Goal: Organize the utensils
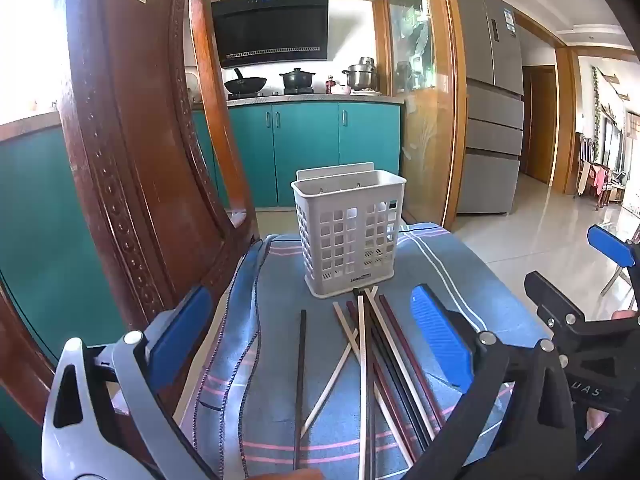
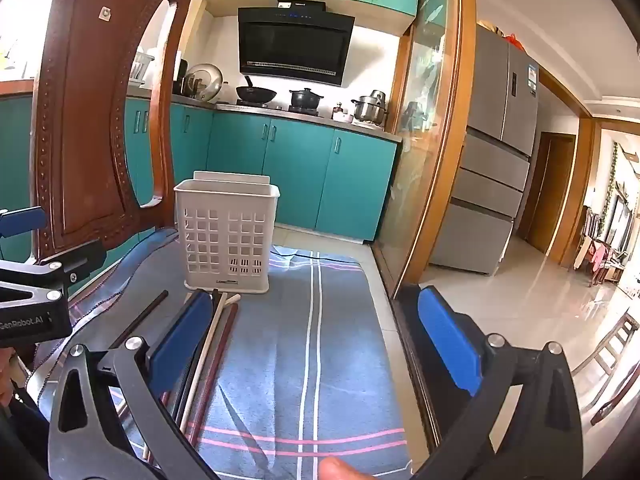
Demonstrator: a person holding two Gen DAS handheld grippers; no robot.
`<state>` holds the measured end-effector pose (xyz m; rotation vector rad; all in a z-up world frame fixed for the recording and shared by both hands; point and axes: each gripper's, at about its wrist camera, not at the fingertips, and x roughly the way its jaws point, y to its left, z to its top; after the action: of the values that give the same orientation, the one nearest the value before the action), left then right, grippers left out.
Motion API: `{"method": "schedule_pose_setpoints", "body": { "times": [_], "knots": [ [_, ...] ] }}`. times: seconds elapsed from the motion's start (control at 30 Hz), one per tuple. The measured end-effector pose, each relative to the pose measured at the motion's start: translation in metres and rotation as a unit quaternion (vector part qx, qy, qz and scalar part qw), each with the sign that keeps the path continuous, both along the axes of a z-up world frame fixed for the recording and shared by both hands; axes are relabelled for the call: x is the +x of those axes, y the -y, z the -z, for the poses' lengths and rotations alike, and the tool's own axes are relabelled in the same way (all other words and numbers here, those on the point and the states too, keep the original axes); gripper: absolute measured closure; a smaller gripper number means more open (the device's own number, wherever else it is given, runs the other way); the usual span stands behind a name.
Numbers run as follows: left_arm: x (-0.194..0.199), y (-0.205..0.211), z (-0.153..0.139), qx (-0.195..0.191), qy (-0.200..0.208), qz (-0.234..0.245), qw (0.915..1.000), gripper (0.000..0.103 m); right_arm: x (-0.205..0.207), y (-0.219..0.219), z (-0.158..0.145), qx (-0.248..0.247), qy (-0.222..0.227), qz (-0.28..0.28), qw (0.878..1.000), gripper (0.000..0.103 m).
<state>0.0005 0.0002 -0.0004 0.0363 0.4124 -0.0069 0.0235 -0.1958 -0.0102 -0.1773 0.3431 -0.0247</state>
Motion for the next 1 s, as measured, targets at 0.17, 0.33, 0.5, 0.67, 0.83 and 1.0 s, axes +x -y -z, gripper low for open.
{"method": "schedule_pose_setpoints", "body": {
  "times": [0.17,0.33,0.5,0.67,0.83,1.0],
  "knots": [
    [0.0026,-0.0008,0.0013,0.001,-0.005,-0.001,1.0000,0.003,0.0002,-0.0013,0.0009,0.000,-0.001,0.001,1.000,0.002],
    [0.0004,0.0018,-0.0003,0.004,-0.003,-0.001,1.0000,0.003,0.0014,-0.0031,0.0019,-0.001,0.002,0.000,1.000,0.002],
    [0.0026,-0.0016,0.0004,0.003,-0.002,-0.001,1.0000,0.003,-0.0003,-0.0023,0.0006,0.002,0.004,0.000,1.000,0.002],
    [0.0024,-0.0014,0.0028,0.004,-0.001,-0.003,1.0000,0.003,0.0008,0.0005,0.0007,0.002,0.003,0.004,1.000,0.002],
    [0.0026,-0.0013,0.0022,0.005,-0.001,-0.003,1.0000,0.003,0.0003,0.0013,-0.0001,0.002,0.004,0.004,1.000,0.002],
    [0.0028,-0.0017,0.0021,0.005,-0.001,-0.003,1.0000,0.003,-0.0011,0.0001,-0.0001,0.002,0.004,0.004,1.000,0.002]
  ]
}}
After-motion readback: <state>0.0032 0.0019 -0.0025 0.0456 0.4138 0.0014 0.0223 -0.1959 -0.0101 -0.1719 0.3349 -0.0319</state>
